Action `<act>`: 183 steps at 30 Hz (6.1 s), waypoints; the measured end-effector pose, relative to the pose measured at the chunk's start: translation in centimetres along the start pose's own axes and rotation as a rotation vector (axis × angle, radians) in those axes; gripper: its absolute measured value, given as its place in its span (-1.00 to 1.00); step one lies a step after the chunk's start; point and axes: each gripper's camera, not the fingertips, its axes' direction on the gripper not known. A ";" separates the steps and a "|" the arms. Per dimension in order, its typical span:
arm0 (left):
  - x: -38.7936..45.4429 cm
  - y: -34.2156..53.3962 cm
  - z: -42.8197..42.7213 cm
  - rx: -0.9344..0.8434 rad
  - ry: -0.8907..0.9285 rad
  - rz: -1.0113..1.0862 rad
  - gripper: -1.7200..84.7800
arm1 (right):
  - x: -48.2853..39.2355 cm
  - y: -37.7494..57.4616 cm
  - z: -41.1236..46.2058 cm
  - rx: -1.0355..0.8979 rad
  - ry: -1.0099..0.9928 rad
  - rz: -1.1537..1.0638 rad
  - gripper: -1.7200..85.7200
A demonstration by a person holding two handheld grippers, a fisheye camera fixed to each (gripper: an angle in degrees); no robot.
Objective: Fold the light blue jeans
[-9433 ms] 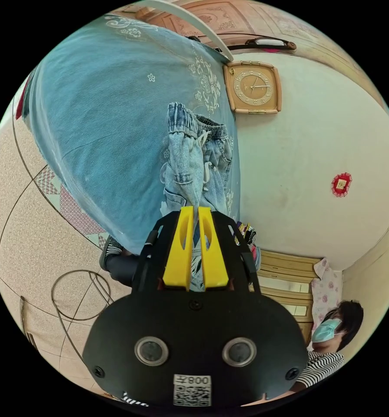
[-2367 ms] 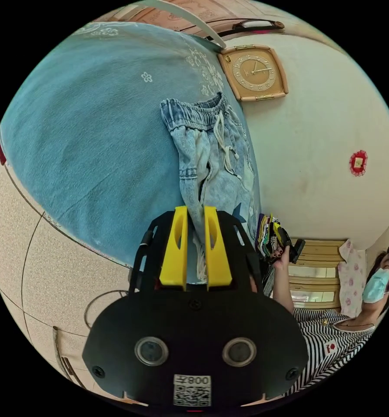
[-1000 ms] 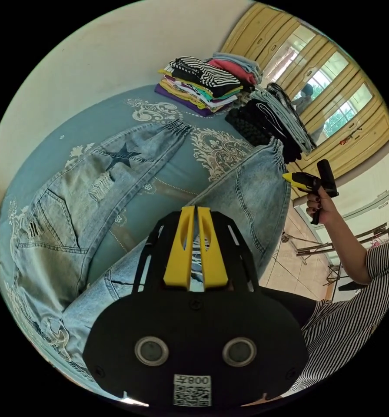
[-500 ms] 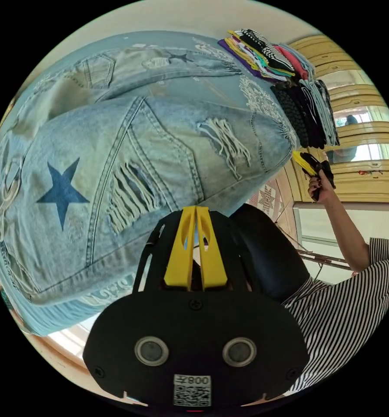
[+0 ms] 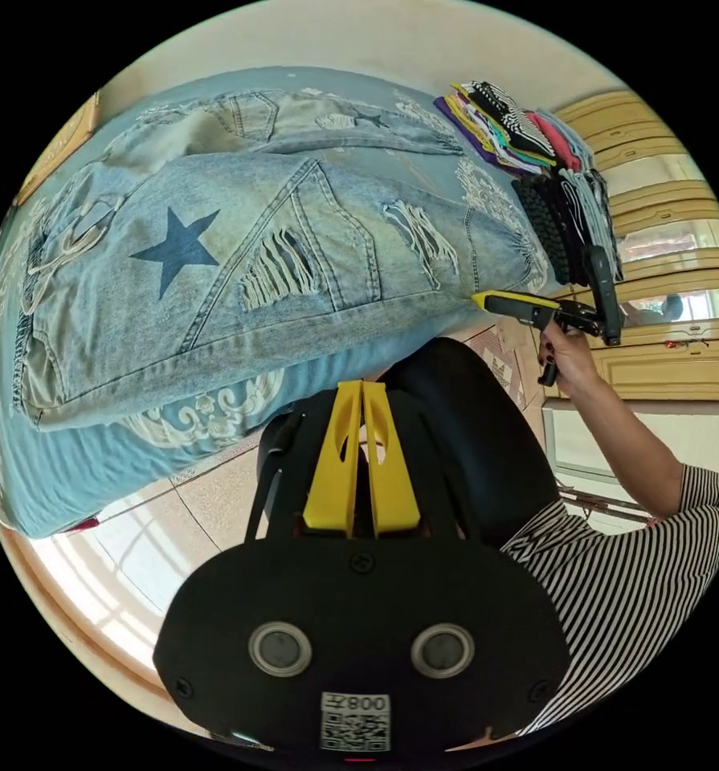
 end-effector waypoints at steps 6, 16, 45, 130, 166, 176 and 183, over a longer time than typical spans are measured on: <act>-7.0 5.5 -7.2 0.184 0.126 -0.133 -0.95 | -6.3 0.3 -0.9 0.103 0.255 -0.092 -0.96; -25.1 12.6 -17.2 0.448 0.304 -0.479 -0.81 | -7.1 -4.7 -6.3 -0.002 0.000 0.042 -0.96; -38.9 11.4 -34.9 0.604 0.256 -0.551 -0.95 | -26.6 -35.6 -4.5 0.002 -0.130 -0.394 -0.90; -23.9 -48.3 -48.4 0.146 -0.383 -0.019 -0.92 | -14.9 -53.2 -22.9 0.099 0.025 -0.556 -0.91; -12.4 -17.7 -42.5 -0.005 -0.253 0.025 -0.90 | -24.2 -16.3 -26.9 -0.010 0.093 -0.649 -0.92; -13.0 -14.8 -39.5 -0.062 -0.273 0.028 -0.90 | -26.5 -14.7 -22.0 -0.118 0.104 -0.646 -0.92; -13.3 -12.5 -37.7 -0.085 -0.299 0.038 -0.91 | -27.6 -14.0 -19.9 -0.151 0.090 -0.644 -0.92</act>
